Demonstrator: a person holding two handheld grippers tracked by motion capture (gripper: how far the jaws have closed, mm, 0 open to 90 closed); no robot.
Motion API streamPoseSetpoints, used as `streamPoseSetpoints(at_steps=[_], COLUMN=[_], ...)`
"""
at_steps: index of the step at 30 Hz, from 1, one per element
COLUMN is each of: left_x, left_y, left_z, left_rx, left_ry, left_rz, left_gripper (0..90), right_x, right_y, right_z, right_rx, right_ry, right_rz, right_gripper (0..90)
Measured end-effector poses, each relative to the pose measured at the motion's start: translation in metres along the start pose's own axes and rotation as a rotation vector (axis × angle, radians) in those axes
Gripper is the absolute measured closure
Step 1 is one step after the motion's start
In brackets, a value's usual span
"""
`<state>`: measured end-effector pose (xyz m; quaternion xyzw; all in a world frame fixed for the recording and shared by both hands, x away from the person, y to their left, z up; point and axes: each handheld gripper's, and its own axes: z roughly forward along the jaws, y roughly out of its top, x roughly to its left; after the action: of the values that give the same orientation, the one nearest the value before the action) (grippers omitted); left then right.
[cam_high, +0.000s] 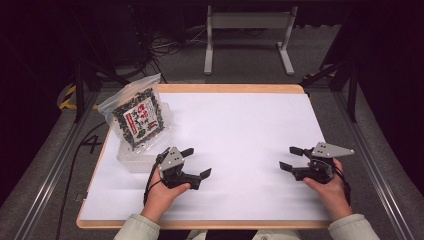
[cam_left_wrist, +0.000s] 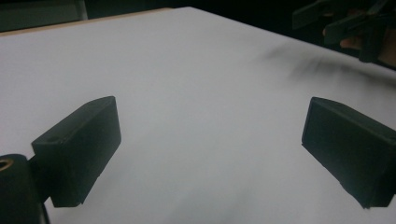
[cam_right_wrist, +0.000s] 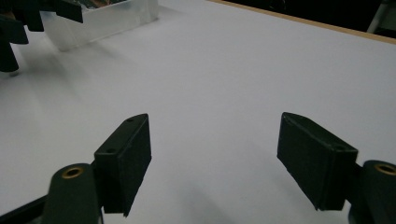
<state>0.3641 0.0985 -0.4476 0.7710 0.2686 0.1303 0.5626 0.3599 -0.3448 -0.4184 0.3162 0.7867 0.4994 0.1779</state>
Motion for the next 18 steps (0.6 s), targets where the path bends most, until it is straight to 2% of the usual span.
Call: streamPoseSetpoints(at_steps=[2, 5, 9, 18], left_x=[-0.001, -0.004, -0.006, -0.010], left_y=[-0.002, -0.004, -0.004, -0.003], left_z=[0.002, 0.004, 0.006, 0.007], left_rx=[0.023, 0.044, 0.049, 0.085], left_ry=[0.004, -0.012, -0.008, 0.003], left_rz=[0.010, 0.009, 0.035, 0.054], left_gripper=[5.2, 5.1, 5.5, 7.5], right_x=[0.001, 0.002, 0.003, 0.005], right_y=[-0.002, -0.006, -0.009, -0.015], right_z=[0.001, 0.004, 0.005, 0.013], right_rx=[0.007, 0.018, 0.026, 0.073], right_ry=[0.000, 0.000, 0.000, 0.010], right_rz=[0.001, 0.000, 0.003, 0.001], right_gripper=[26.3, 26.3, 26.3, 26.3])
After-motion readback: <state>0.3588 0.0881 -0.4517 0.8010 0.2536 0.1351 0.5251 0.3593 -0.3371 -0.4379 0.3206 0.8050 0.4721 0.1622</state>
